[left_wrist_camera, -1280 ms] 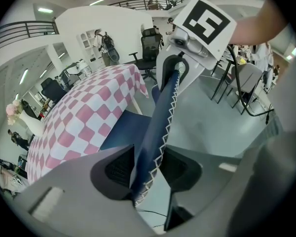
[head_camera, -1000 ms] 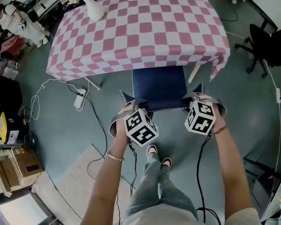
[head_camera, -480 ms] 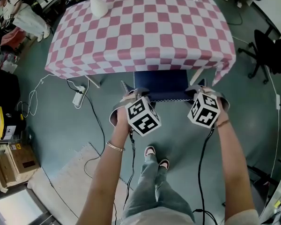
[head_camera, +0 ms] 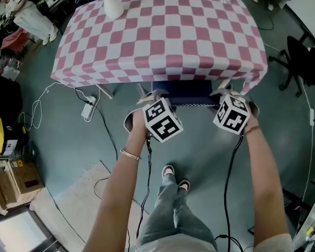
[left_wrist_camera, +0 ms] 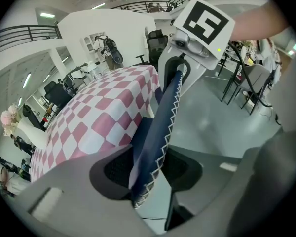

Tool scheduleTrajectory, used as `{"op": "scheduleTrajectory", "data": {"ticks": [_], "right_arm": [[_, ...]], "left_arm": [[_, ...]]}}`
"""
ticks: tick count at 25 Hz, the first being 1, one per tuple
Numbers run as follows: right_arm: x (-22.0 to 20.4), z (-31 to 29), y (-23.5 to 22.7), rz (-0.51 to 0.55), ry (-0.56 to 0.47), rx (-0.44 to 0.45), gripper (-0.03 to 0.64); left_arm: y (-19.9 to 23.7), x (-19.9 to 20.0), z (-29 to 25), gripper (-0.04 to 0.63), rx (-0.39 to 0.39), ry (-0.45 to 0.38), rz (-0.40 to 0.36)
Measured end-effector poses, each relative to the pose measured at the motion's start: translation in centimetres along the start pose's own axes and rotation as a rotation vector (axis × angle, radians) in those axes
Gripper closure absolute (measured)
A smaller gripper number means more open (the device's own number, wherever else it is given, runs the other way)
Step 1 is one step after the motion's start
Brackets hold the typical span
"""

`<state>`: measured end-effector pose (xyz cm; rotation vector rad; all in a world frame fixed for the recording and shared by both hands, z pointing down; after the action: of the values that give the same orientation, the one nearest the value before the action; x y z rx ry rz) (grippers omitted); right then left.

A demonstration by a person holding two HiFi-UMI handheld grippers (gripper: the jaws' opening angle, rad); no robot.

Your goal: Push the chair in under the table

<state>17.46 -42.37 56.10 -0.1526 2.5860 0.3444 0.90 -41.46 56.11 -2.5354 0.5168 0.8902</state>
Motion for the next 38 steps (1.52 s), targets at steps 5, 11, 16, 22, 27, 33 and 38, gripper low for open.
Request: {"op": "scheduleTrajectory", "data": {"ticks": [5, 11, 16, 22, 27, 33, 38], "right_arm": [[0.0, -0.3, -0.6, 0.017, -0.016, -0.016, 0.514], [0.0, -0.6, -1.0, 0.012, -0.014, 0.0, 0.514], [0.0, -0.7, -0.7, 0.004, 0.0, -0.005, 0.514], [0.2, -0.8, -0.5, 0.011, 0.005, -0.004, 0.512], [0.3, -0.7, -0.3, 0.019, 0.007, 0.01, 0.511], [0.5, -0.8, 0.2, -0.002, 0.02, 0.025, 0.509], [0.4, -0.6, 0.5, -0.01, 0.011, 0.012, 0.494]], "left_arm": [[0.5, 0.1, -0.4, 0.434, 0.006, -0.013, 0.008], [0.9, 0.1, -0.9, 0.425, -0.029, -0.008, 0.035], [0.7, -0.1, -0.8, 0.426, -0.025, -0.012, 0.029], [0.6, -0.3, -0.6, 0.426, -0.036, -0.009, 0.027], [0.5, -0.3, -0.5, 0.426, -0.045, -0.007, 0.016], [0.2, -0.5, -0.3, 0.411, -0.052, -0.007, 0.017], [0.1, -0.6, 0.6, 0.365, -0.049, -0.069, 0.104]]}}
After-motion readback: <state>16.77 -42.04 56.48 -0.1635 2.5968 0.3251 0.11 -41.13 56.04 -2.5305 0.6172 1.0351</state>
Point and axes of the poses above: the fingertips, and each gripper's own axes: z backward along the fingers, y to its left, x out of its top, the point moved 7 cm from there along z, backward along the fingers, and after that the axes turned 13 degrees about -y, right-handed, at the moved point
